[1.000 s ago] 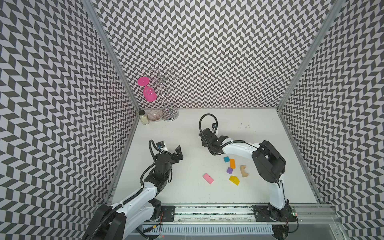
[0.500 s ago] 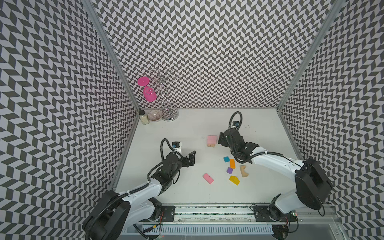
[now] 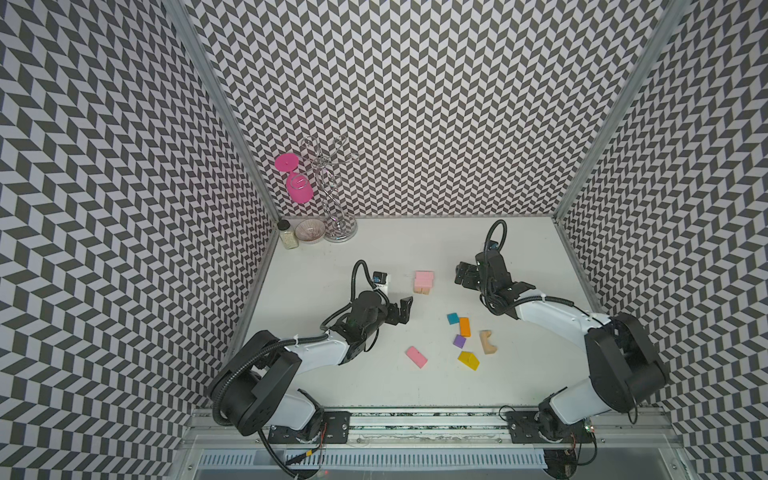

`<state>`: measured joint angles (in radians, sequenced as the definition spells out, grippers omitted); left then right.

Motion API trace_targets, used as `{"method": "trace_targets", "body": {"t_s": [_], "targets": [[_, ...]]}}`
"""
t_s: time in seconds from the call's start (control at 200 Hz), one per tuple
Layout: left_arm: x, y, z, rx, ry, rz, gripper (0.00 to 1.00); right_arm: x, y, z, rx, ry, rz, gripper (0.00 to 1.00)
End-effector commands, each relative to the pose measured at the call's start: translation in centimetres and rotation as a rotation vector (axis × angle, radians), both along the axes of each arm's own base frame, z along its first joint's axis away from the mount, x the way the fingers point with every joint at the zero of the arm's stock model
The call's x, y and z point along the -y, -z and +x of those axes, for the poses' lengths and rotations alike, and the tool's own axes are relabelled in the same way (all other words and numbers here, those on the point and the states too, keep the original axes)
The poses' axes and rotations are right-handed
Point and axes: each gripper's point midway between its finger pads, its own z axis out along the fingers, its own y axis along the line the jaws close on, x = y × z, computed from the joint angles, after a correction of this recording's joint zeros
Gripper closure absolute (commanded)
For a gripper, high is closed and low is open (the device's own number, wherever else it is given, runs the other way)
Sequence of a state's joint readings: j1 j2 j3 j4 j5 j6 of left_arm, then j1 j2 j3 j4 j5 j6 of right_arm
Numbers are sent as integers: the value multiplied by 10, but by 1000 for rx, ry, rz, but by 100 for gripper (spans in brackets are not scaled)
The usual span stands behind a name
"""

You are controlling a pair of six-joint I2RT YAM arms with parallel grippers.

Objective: Build the wood block tower
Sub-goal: 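Raise the right gripper off the stack while the left gripper moves toward it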

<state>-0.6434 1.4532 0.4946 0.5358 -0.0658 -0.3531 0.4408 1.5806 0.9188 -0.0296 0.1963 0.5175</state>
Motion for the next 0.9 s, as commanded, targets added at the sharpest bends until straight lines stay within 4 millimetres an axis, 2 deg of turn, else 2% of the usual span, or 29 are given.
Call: {"method": "trace_targets", "body": {"t_s": [0.0, 0.165, 0.391, 0.686, 0.896], "targets": [[7, 5, 6, -12, 9, 40, 0, -18, 4, 18, -14, -73, 33, 12], [7, 14, 16, -43, -16, 92, 0, -34, 27, 29, -68, -119, 47, 16], [8, 27, 22, -71, -31, 132, 0, -45, 52, 42, -118, -146, 41, 17], [-4, 42, 32, -99, -105, 212, 0, -58, 71, 54, -142, -173, 53, 17], [-5, 46, 34, -107, -113, 228, 0, -60, 72, 62, -138, -173, 47, 18]]}}
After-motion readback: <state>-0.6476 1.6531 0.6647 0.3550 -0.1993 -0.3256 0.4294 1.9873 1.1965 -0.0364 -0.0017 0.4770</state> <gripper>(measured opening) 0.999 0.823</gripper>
